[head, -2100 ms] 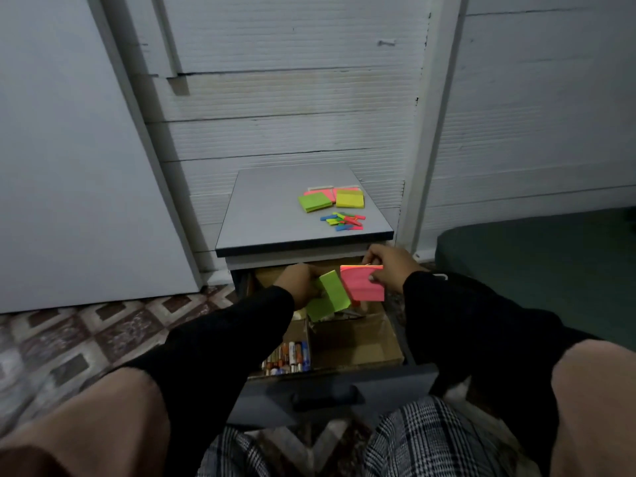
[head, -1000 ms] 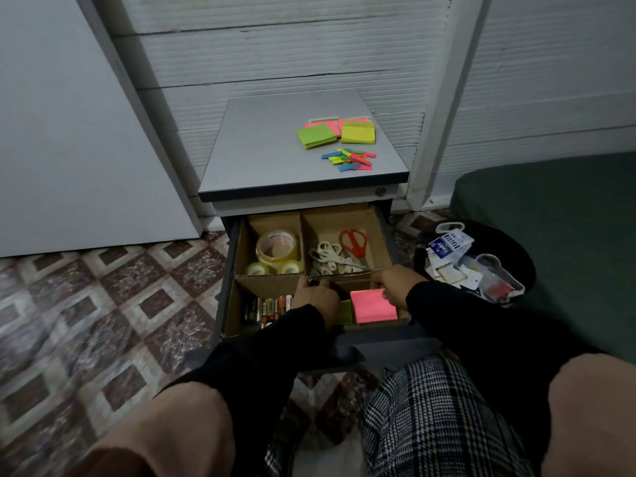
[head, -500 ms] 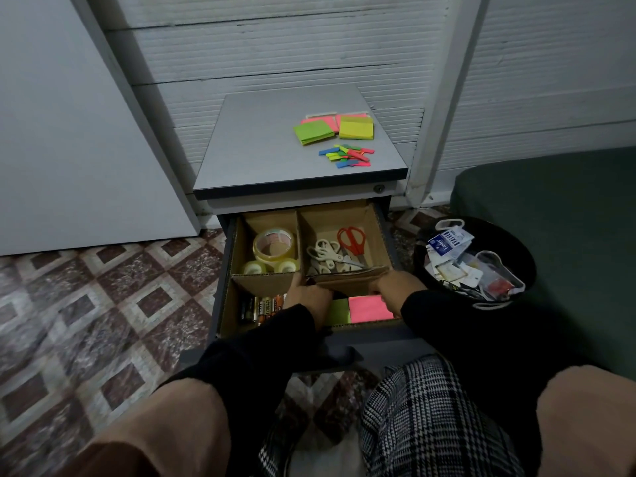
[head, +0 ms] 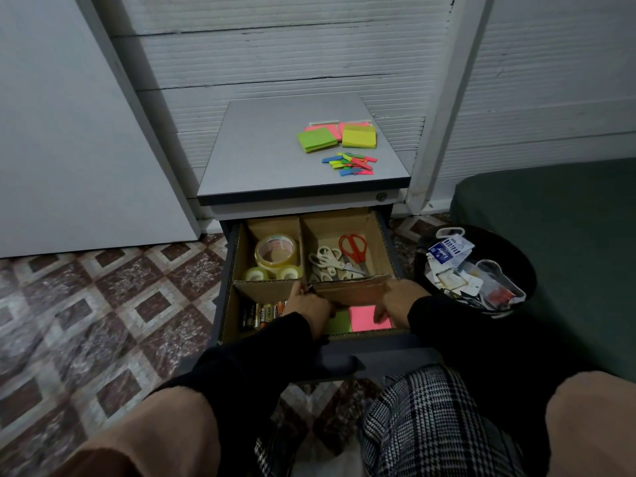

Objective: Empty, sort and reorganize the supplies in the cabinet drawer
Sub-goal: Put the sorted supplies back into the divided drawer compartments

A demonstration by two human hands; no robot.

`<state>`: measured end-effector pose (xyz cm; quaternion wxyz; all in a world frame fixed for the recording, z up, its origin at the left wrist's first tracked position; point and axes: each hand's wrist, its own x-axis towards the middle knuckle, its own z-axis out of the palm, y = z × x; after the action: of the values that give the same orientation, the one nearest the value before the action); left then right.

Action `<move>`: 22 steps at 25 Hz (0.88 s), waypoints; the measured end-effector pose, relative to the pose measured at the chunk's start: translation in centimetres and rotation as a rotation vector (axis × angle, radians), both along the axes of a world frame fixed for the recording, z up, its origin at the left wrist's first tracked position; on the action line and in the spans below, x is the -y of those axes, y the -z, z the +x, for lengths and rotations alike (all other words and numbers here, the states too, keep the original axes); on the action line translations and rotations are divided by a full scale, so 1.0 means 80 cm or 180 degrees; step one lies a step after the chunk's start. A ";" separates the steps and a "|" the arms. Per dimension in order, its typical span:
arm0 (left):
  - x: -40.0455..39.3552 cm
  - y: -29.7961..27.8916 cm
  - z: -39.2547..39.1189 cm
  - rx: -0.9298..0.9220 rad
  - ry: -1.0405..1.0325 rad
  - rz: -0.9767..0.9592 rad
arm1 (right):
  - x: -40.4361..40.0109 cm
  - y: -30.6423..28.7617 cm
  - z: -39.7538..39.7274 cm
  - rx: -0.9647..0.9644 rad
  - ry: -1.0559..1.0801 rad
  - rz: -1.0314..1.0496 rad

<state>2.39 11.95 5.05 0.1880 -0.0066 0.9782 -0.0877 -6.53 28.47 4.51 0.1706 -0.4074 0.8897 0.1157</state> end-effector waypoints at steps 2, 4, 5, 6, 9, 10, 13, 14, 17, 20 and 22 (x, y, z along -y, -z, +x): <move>0.001 -0.001 -0.001 0.0042 0.0034 -0.0017 | 0.002 -0.002 0.003 -0.0055 -0.0146 0.0223; 0.002 -0.002 -0.002 0.0079 0.0064 -0.0022 | 0.007 0.001 -0.002 -0.0080 -0.0227 0.0587; 0.002 -0.003 -0.002 0.0088 0.0080 -0.0024 | 0.010 0.003 -0.004 -0.0068 -0.0204 0.0820; 0.002 -0.004 -0.002 0.0089 0.0095 -0.0025 | 0.013 0.006 -0.005 -0.0058 -0.0238 0.0980; 0.005 -0.003 0.000 0.0115 0.0137 0.0016 | 0.018 -0.004 0.001 0.0093 -0.0105 0.1121; 0.006 -0.002 0.001 0.0119 0.0145 0.0029 | 0.017 -0.006 0.000 0.0171 -0.0046 0.1025; 0.007 -0.008 0.003 0.0088 0.0236 0.0044 | 0.009 -0.021 0.006 0.0462 0.0039 0.0352; 0.007 -0.012 0.002 0.0065 0.0262 0.0094 | 0.007 -0.028 0.007 0.0574 0.0171 0.0126; 0.008 -0.037 -0.004 0.0069 0.0221 0.0283 | 0.007 -0.060 0.006 0.0734 0.0511 -0.0427; 0.015 -0.074 -0.017 -0.0114 0.0068 0.0562 | 0.014 -0.098 -0.006 0.0671 0.0655 -0.0804; 0.023 -0.101 -0.026 -0.0356 0.0025 0.0679 | 0.021 -0.116 -0.021 0.0620 0.0760 -0.0960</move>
<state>0.28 10.14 13.16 0.1324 0.0124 0.9910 0.0167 -8.25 26.82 13.78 0.2054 -0.3292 0.9182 -0.0796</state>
